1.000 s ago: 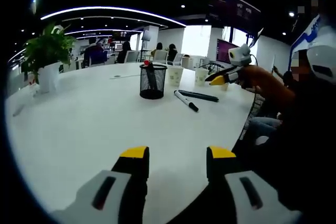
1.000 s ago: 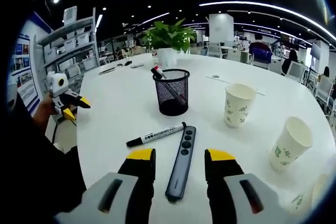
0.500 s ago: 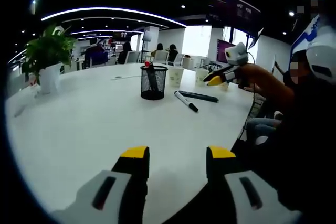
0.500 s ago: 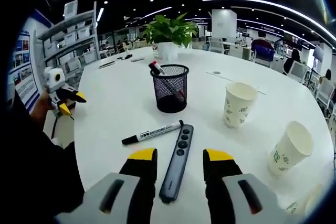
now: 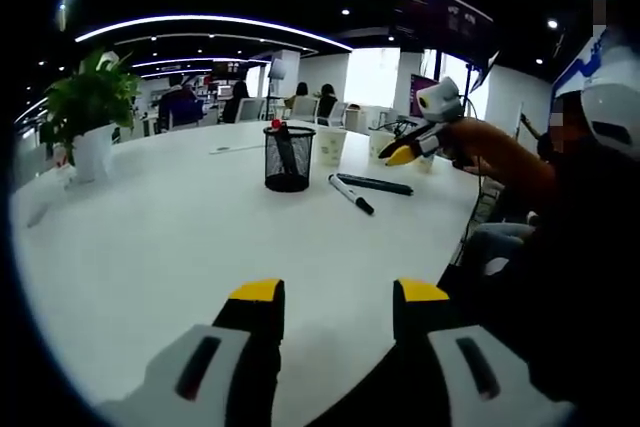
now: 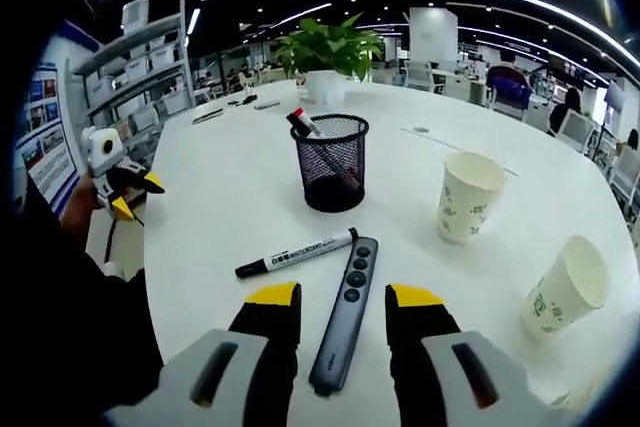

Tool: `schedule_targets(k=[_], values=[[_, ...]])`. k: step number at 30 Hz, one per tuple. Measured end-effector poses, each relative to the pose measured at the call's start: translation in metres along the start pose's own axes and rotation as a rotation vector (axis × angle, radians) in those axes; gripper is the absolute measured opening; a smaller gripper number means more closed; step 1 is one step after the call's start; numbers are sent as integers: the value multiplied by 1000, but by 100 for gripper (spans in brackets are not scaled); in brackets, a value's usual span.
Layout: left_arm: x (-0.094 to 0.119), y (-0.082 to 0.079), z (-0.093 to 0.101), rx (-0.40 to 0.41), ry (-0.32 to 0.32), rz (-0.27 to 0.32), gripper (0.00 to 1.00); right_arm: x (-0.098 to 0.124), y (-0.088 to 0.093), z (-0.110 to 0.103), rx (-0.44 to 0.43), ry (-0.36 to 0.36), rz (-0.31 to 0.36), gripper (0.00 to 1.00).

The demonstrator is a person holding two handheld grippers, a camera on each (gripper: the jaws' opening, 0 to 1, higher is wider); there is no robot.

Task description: Place the scattered laser pointers and whiteboard markers into the pen holder and stack the scattered paper cups together

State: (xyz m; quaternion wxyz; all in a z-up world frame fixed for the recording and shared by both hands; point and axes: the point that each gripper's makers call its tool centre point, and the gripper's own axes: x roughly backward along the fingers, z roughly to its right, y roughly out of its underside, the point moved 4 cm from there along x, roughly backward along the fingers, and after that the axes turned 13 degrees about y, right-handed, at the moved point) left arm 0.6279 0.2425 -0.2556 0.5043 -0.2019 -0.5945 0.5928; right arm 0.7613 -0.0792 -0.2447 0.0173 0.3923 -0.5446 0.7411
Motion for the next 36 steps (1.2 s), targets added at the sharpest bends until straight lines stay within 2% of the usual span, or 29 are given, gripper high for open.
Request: schedule_targets(k=[13,36], values=[[0,3,0,10,1,0,45,-13,3,3,49,15,-54,34],[1,9,-1,28,-1,6,44,-33,9,-4,90,-6,-117,32]])
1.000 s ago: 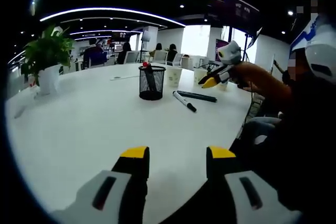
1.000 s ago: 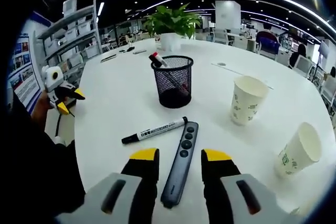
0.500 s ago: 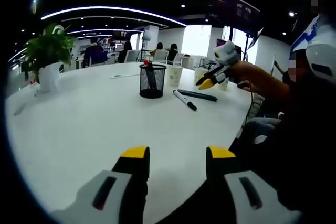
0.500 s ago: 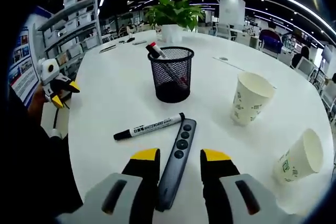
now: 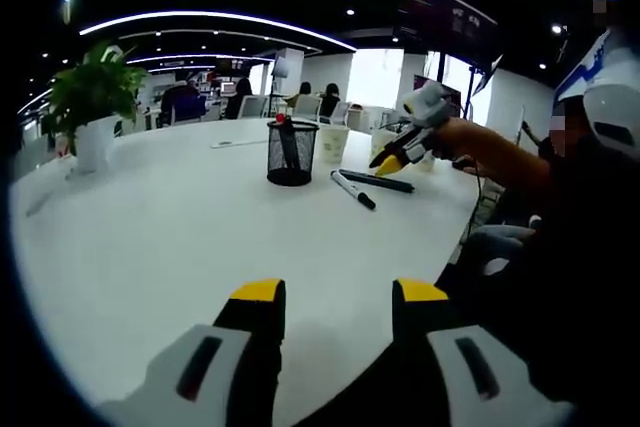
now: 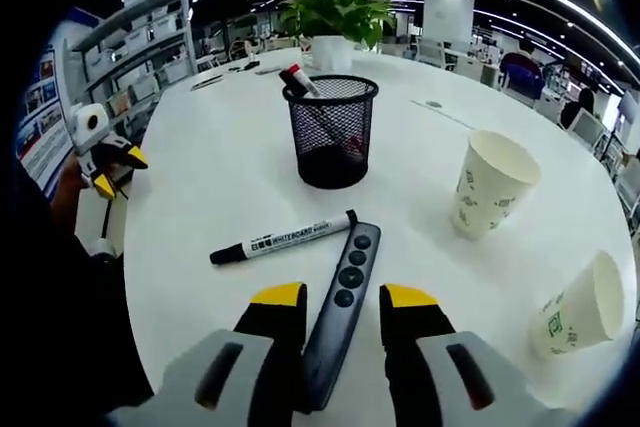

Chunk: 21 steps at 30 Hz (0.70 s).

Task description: Place the scattered laser pointers and whiteboard markers into the pen holder and stack the scattered paper cups together

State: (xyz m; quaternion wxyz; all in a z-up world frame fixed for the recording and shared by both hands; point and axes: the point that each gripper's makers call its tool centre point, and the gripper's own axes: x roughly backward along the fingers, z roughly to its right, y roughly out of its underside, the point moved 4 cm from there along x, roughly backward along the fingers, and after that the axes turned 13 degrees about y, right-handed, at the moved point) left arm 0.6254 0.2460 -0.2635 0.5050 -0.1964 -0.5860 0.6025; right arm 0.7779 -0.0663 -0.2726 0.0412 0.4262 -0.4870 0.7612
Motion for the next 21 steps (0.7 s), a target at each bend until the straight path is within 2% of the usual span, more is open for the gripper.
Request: schedule_targets(k=[21], values=[[3,0,-1,2,-9,1,44,-13,6,-3,-6,-13,-32,31]])
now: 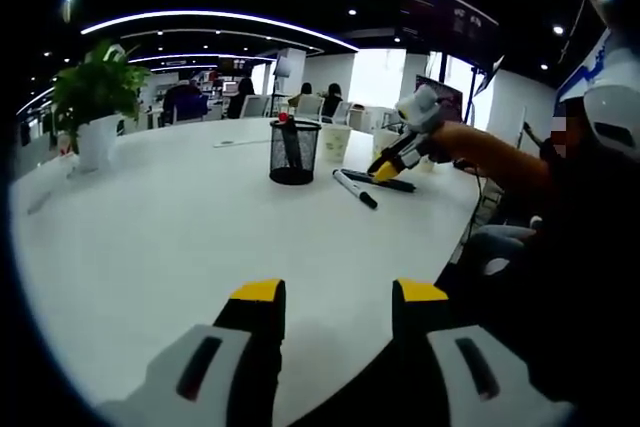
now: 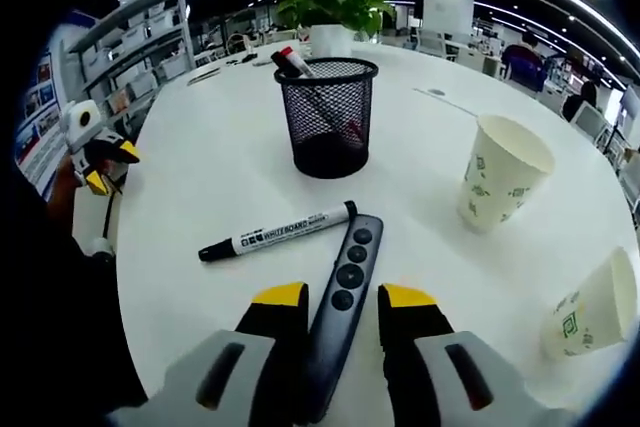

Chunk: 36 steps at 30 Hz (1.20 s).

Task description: Place the scattered laser pointers and whiteboard markers into the pen holder and stack the scattered paper cups together

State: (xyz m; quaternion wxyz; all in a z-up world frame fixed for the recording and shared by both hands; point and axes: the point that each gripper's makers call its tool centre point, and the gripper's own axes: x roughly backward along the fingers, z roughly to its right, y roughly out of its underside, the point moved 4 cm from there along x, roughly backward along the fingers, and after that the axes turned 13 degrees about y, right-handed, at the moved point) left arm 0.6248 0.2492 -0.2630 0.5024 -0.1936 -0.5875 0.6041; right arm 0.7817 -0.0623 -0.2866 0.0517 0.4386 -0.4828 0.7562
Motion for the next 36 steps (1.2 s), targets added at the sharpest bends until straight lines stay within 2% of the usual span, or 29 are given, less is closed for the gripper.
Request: schedule_targets(k=[16,22,36], values=[[1,0,0,0,-3,0,44,-4,1,-3,-7,-2,-8,30],[2,-1,-1,4,-6,4,44,-5,2,-3,8,26,-8,29],[1,2,0,11,-3,1,44,-6,0,-6,4,63,34,21]])
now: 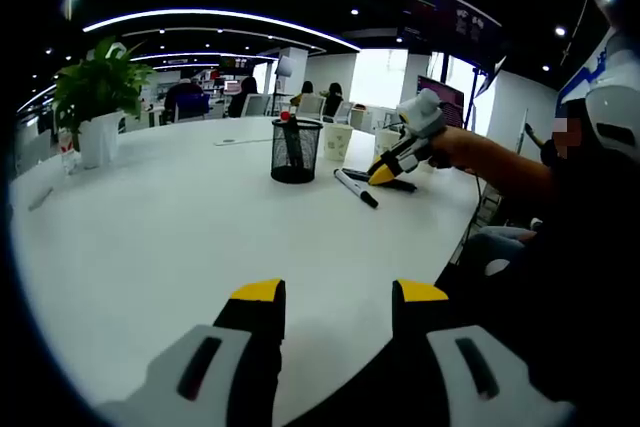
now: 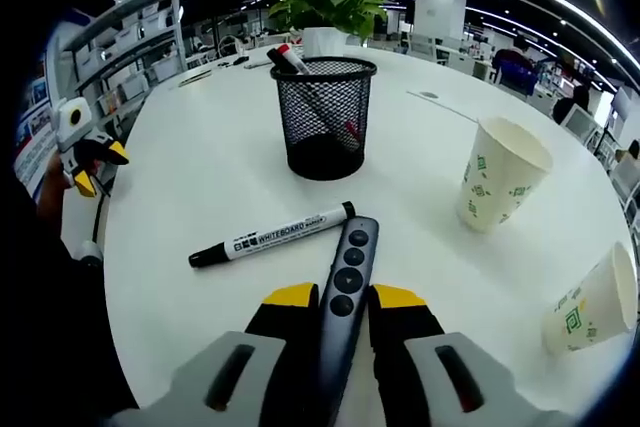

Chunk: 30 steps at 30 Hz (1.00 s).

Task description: Place the scattered laser pointers and whiteboard markers into the pen holder and stack the scattered paper cups together

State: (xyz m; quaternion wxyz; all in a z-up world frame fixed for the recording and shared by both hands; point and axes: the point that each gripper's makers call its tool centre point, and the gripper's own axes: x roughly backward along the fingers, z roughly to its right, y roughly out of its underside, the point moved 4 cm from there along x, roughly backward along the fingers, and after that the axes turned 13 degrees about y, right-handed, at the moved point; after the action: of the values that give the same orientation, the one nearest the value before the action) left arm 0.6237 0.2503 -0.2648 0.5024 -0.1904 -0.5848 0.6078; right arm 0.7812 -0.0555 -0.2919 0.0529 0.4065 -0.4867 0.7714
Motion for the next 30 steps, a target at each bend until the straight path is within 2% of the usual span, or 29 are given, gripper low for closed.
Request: schedule_targets(k=[1,4,21,30], values=[[0,0,0,0,-1,0,44,-1,-3,0,37,14,28,21],[0,1,-1,4,-1,-1,44,1,-3,-4,35,22,26,20],[0,3,-1,9,-6,-13,44,6,-5,-2,-84,-16,96,20],[-1,3,-1,10,-6,-16,44,13,-11,3,-114,-15,148,20]])
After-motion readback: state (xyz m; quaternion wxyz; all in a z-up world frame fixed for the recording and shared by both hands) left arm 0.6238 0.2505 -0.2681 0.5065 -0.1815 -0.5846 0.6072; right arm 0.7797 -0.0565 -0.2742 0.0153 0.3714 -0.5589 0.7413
